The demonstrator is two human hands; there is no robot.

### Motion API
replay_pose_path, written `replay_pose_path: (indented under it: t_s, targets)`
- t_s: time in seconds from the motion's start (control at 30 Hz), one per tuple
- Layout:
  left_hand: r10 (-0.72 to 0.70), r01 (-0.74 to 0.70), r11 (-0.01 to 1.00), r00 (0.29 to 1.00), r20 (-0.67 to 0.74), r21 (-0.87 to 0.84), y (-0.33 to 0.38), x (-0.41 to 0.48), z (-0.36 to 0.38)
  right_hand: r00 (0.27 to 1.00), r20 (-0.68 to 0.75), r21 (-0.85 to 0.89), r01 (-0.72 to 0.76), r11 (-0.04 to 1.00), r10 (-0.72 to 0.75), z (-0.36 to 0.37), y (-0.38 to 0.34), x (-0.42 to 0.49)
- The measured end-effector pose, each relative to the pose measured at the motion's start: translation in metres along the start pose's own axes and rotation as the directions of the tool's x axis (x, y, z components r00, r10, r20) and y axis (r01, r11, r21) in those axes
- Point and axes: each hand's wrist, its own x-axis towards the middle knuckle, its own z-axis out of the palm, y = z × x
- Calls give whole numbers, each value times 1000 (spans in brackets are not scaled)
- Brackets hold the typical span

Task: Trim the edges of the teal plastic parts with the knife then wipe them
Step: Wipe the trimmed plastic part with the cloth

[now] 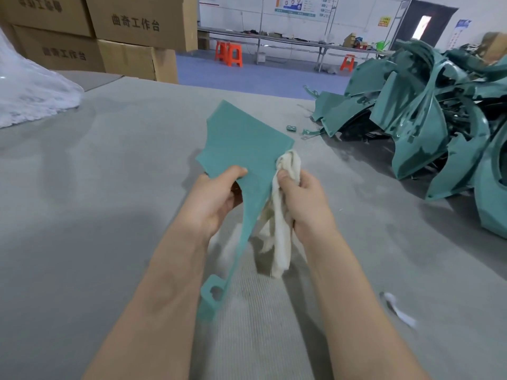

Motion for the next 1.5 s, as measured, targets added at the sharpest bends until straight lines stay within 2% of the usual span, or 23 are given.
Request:
replay_pose_path:
  t_s: [0.17,0.27,0.33,0.53,0.67,0.77,0.83,0.93,1.0,1.13,1.2,1.27,1.43,1.5]
  targets:
    - [-146,137,987,981,127,80,-5,-6,7,971,-235,201,8,980,40,-28,-2,9]
    - [-104,94,992,987,124,83,-5,-6,9,955,-294,290,45,956,45,-37,-1,12]
    - [-23,21,999,997,70,28,-5,-4,8,961,-262,323,4,947,85,-36,0,12]
    - [111,-112,990,994,-21,-83,-2,-1,2,987,31,356,-158,921,157,-23,-5,8]
    - [133,-135,988,990,-37,-73,-5,-1,5,982,185,114,-69,991,47,-13,-4,1]
    - [110,-110,994,994,2,-27,-4,-1,2,994,107,71,2,997,-10,-9,-4,-2]
    - [61,-61,998,997,38,0,-4,-1,1,1000,19,166,0,986,-3,-11,-5,-1]
    - [18,-20,999,998,54,46,-6,-2,3,998,-37,289,-41,956,54,-15,-5,3]
    - [25,-27,998,999,42,48,-6,-2,4,997,-16,289,-62,955,70,-15,-4,4]
    - [83,-83,997,996,-11,7,-5,0,1,982,165,152,-121,981,96,-10,-4,-1]
    - [85,-85,996,996,4,15,-5,0,0,978,188,123,-120,985,95,-12,-2,0]
    - [70,-70,997,997,37,19,-5,0,-3,980,181,158,-112,981,83,-14,-2,-1]
    - [-6,0,998,995,103,58,-5,-1,-3,998,26,306,-60,950,54,-22,-1,5]
    - [-8,2,998,995,102,58,-7,-1,0,998,6,312,-61,948,63,-23,-1,5]
